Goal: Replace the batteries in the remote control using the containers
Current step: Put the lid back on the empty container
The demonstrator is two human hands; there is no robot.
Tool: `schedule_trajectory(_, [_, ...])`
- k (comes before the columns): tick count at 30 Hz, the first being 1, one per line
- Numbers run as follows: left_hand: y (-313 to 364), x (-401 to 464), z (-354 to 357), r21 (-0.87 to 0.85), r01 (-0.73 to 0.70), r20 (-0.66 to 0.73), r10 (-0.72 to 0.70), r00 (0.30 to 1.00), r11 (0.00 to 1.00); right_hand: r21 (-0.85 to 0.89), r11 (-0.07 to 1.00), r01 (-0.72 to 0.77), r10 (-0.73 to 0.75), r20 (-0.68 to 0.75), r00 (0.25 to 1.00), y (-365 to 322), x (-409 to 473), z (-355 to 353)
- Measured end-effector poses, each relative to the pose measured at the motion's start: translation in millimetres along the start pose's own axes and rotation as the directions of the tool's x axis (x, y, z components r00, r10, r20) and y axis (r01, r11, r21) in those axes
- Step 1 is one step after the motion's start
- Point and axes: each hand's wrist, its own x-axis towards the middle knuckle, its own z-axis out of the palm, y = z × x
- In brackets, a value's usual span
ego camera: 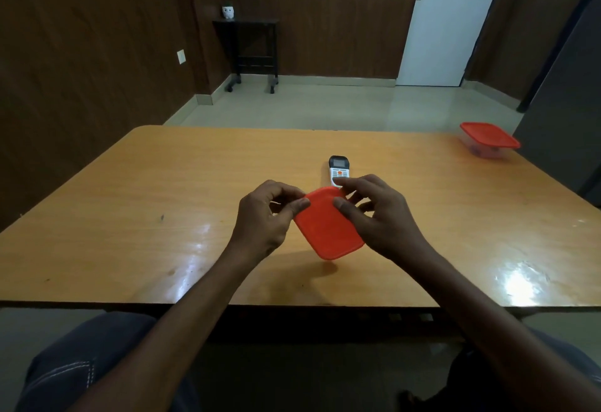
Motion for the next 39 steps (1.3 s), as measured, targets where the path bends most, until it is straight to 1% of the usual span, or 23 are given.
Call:
schedule_trajectory(1, [-0.2,-1.6,2.0,0.038,-0.044,0.03,0.042,0.999,0.998,-0.012,1.0,0.016,-0.016,0.0,1.0,-1.1,0.2,0.7])
schedule_trajectory(3, [-0.6,-5.4,8.1,0.037,-0.07,0.053,0.068,0.996,0.997,-0.031,0.999,0.034,-0.035,-0.032,0.999,-2.0,3.3,-2.4])
schedule_trajectory(5, [-0.8,-8.5,12.6,-0.017,-0.043,0.009,0.044,0.999,0.999,-0.026,0.999,0.03,-0.031,-0.067,0.997,-1.5,7.1,-7.0])
schedule_trajectory(7, [0.0,-8.5,12.7,-0.119,0.039,-0.026,-0.043,0.999,0.992,0.0,1.0,0.004,-0.004,-0.125,0.992,-0.5,9.5,-9.5])
schedule_trajectory(9, [-0.8,-4.9,10.7,-0.229,0.149,-0.008,-0.155,0.988,0.962,0.038,0.998,-0.047,0.053,-0.192,0.98,-0.3,9.7,-9.4])
schedule_trajectory(11, [0.5,-3.9,10.5,-0.329,0.222,0.015,-0.23,0.973,0.918,0.097,0.987,-0.129,0.149,-0.229,0.962,-0.5,7.3,-7.9])
schedule_trajectory(12, [1.5,-3.8,10.7,-0.35,0.237,0.013,-0.248,0.969,0.906,0.165,0.969,-0.183,0.217,-0.218,0.951,-0.7,6.2,-7.5])
schedule_trajectory(13, [1.9,-3.0,10.5,-0.345,0.238,-0.001,-0.254,0.967,0.908,0.256,0.937,-0.238,0.287,-0.175,0.942,-0.6,5.7,-7.5])
schedule_trajectory(15, [1.5,0.1,9.1,-0.337,0.233,-0.028,-0.257,0.966,0.912,0.417,0.849,-0.325,0.369,-0.027,0.929,1.7,6.2,-8.4])
schedule_trajectory(16, [1.5,1.3,7.9,-0.368,0.236,-0.037,-0.268,0.963,0.899,0.437,0.827,-0.354,0.376,0.038,0.926,4.0,6.7,-9.9])
schedule_trajectory(18, [2.6,2.7,4.9,-0.456,0.25,-0.044,-0.302,0.952,0.854,0.393,0.826,-0.405,0.386,0.13,0.913,6.8,7.7,-14.3])
schedule_trajectory(20, [5.3,2.7,2.3,-0.52,0.271,-0.049,-0.345,0.937,0.81,0.369,0.826,-0.426,0.389,0.173,0.905,6.1,7.2,-16.4])
schedule_trajectory(22, [7.4,0.5,1.8,-0.561,0.314,-0.017,-0.39,0.921,0.766,0.345,0.844,-0.41,0.382,0.151,0.912,3.7,6.6,-15.8])
schedule_trajectory(24, [8.2,-2.2,2.5,-0.534,0.393,0.07,-0.424,0.903,0.749,0.337,0.849,-0.406,0.401,0.088,0.912,2.6,7.7,-14.7])
schedule_trajectory(26, [7.8,-6.1,4.3,-0.469,0.448,0.134,-0.44,0.888,0.761,0.361,0.84,-0.405,0.424,0.031,0.905,3.2,8.5,-14.0])
schedule_trajectory(28, [6.8,-9.2,6.0,-0.425,0.447,0.137,-0.432,0.891,0.787,0.429,0.805,-0.41,0.449,0.013,0.894,3.0,7.6,-11.6])
schedule_trajectory(30, [6.1,-11.4,7.0,-0.395,0.438,0.126,-0.425,0.896,0.807,0.547,0.718,-0.43,0.495,0.033,0.869,-0.4,5.9,-8.0])
schedule_trajectory(32, [5.8,-14.3,7.3,-0.442,0.428,0.095,-0.434,0.896,0.788,0.633,0.632,-0.447,0.52,0.08,0.85,-5.3,4.1,-4.3])
schedule_trajectory(33, [6.3,-15.4,7.4,-0.485,0.427,0.079,-0.448,0.89,0.763,0.661,0.6,-0.451,0.52,0.107,0.848,-7.0,3.7,-3.0])
schedule_trajectory(36, [12.5,-17.7,7.6,-0.594,0.426,0.078,-0.479,0.875,0.682,0.7,0.553,-0.453,0.508,0.147,0.849,-9.3,5.0,-1.6])
schedule_trajectory(39, [16.5,-16.2,2.1,-0.62,0.449,0.105,-0.499,0.86,0.644,0.703,0.536,-0.467,0.523,0.158,0.838,-12.5,5.1,3.9])
